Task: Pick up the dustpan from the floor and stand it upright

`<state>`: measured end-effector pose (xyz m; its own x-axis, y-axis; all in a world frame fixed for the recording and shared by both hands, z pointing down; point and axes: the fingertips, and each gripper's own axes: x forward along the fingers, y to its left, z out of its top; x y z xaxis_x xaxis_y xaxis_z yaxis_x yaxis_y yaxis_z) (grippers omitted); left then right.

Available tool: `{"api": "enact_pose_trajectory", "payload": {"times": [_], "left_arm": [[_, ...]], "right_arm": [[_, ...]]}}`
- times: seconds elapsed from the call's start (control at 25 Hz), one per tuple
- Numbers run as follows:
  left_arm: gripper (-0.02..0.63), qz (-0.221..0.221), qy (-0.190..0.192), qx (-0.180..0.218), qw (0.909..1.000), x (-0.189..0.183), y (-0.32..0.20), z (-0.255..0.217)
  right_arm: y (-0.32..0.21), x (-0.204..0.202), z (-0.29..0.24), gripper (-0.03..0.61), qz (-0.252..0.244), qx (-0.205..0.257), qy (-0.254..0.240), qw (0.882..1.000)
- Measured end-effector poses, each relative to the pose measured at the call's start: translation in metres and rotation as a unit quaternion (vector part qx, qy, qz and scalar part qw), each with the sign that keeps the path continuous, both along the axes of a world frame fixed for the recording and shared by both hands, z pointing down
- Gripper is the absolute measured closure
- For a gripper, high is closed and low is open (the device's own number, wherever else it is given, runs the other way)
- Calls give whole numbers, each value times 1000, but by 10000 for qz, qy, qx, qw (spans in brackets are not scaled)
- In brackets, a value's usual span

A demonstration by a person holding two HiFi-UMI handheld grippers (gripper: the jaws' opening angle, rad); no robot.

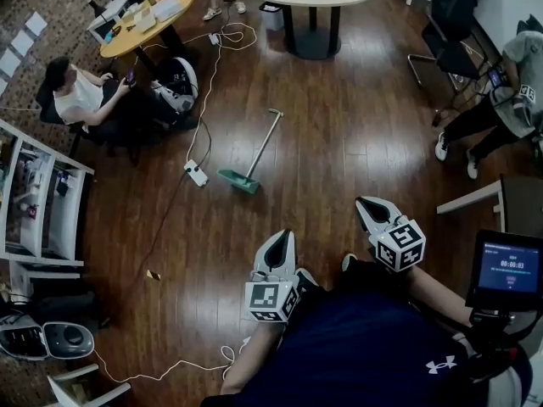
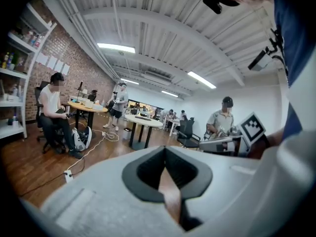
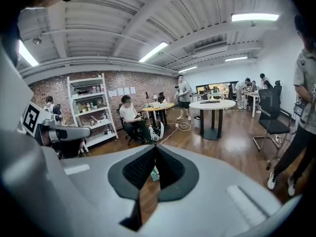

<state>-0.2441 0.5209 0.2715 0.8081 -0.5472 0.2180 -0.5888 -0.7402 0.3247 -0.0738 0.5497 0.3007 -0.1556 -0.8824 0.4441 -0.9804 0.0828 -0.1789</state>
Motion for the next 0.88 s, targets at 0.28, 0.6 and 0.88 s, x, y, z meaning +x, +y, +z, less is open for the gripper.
{"api": "enact_pose_trajectory", "payload": {"times": [0.28,0.6,0.88], "left_arm": [[609,-215,-132,130,9996,42,-87,-7],[609,-527,-317,463,9970,125,-181,-35],[609,-581,-503,537,9956,161,-238,-27]], "right_arm": [[-95,35,2,568,-346,95,3,9994],[-197,108,-5,568,-699,351,-302,9965],[-250,158,9,568,-560,332,-353,9973]]}}
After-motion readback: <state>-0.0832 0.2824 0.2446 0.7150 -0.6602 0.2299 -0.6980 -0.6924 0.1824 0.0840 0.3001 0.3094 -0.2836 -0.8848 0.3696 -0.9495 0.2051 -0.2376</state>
